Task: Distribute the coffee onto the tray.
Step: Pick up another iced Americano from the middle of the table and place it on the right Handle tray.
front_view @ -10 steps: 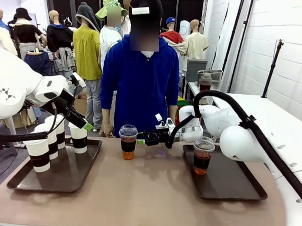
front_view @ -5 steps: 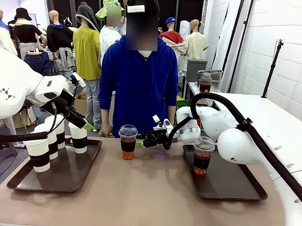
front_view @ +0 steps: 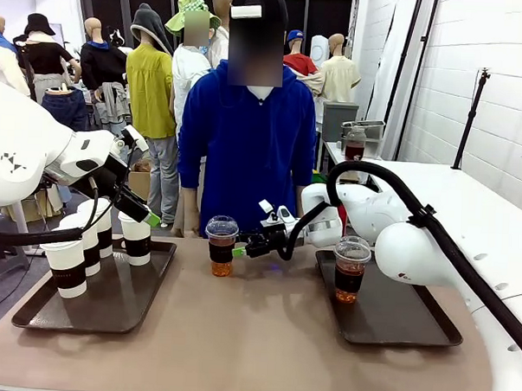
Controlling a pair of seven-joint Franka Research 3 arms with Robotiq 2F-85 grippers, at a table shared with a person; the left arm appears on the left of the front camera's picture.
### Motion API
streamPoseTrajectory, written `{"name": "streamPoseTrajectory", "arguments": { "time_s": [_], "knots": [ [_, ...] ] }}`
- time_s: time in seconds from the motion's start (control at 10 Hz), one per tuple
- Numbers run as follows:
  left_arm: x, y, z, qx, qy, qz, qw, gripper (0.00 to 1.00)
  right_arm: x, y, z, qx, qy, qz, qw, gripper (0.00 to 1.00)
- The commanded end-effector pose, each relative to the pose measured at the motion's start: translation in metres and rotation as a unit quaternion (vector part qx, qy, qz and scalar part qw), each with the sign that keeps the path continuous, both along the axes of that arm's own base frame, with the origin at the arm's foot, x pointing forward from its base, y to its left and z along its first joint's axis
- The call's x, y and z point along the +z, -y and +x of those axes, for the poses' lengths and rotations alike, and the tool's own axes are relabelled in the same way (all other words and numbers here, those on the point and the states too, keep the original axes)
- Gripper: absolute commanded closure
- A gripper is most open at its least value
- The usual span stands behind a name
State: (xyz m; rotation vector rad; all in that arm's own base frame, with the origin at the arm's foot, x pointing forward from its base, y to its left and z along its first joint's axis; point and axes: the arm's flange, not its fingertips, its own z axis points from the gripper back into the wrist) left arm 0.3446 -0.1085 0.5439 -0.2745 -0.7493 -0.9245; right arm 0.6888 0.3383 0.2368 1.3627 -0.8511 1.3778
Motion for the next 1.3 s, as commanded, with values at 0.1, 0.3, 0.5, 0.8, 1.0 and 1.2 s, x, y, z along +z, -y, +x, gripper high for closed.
{"name": "streamPoseTrajectory", "arguments": {
  "time_s": [0.1, 0.3, 0.5, 0.8, 1.0, 1.2],
  "knots": [
    [0.000, -0.002, 0.001, 0.000, 0.000, -0.002, 1.000, 0.00, 0.004, -0.006, 0.003, 0.021, -0.005, -0.006, 1.000, 0.00],
    [0.000, -0.002, 0.001, 0.000, 0.000, -0.002, 1.000, 0.00, 0.002, -0.017, 0.002, 0.034, -0.005, -0.014, 0.999, 0.00],
    [0.000, -0.002, 0.001, 0.000, 0.000, -0.002, 1.000, 0.00, 0.001, -0.028, 0.002, 0.042, -0.005, -0.016, 0.999, 0.00],
    [0.000, -0.002, 0.001, 0.000, 0.000, -0.002, 1.000, 0.00, 0.002, -0.038, 0.002, 0.047, -0.007, -0.019, 0.999, 0.00],
    [0.000, -0.002, 0.001, 0.000, 0.000, -0.002, 1.000, 0.00, 0.001, -0.045, 0.002, 0.045, -0.007, -0.022, 0.999, 0.00],
    [0.000, -0.002, 0.001, 0.000, 0.000, -0.002, 1.000, 0.00, 0.001, -0.052, 0.001, 0.051, -0.004, -0.024, 0.998, 0.00]
  ]
}}
